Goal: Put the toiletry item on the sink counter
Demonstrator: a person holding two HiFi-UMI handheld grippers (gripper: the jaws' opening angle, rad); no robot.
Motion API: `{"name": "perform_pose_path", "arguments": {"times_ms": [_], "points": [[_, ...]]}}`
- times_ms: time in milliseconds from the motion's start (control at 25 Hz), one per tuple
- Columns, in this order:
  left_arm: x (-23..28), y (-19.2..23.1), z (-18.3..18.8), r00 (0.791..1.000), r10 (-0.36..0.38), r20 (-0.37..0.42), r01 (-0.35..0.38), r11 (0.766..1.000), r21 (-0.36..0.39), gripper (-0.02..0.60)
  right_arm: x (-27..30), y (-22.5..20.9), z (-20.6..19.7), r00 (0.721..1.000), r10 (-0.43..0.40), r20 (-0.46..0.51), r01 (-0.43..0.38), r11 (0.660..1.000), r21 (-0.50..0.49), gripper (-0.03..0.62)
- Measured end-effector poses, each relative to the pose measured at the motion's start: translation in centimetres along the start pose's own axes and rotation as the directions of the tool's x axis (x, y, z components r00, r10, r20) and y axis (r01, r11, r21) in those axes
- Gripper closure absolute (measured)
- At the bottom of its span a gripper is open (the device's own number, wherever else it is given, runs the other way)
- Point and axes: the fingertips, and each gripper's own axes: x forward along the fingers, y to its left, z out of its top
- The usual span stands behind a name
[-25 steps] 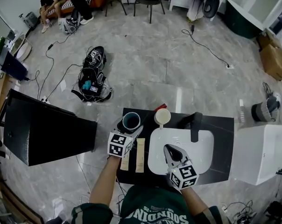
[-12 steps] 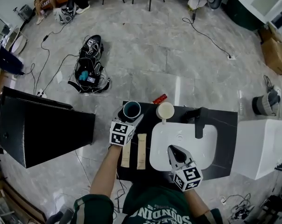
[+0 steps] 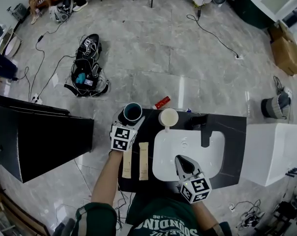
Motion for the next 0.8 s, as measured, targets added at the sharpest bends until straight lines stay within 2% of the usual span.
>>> {"name": "perform_pose_path", "arguments": {"times_ms": [240,440,640,800], "points": [[-0.2,-0.2,-0.7,1.0,0.001,-0.001,-0.001,0.999,0.034,0.196,0.1,-0.4,-0.4,1.0,-0.012,-0.012,0.012,1.0,0.006,0.551],[-0.6,-1.1,-1.1,0.999,-0.004,-0.032,0.007,0.997,0.073,0.196,0.5,0.3,-0.5,1.0,0.008,-0.015,-0.007,1.0,0.005,0.551],[-0.4,-1.0,-2.2,0.999,-0.003,-0.04,0.004,1.0,0.019,0.196,0.1,1.0,-0.3,1.0,0.023,-0.003,-0.023,1.0,0.005,0.551],[-1.2,-0.9,-3.6,0.998,0.017,-0.065,-0.016,1.0,0.015,0.196,-0.6,1.1,-0.5,1.0,0.022,0.007,-0.022,1.0,0.007,0.551]]}}
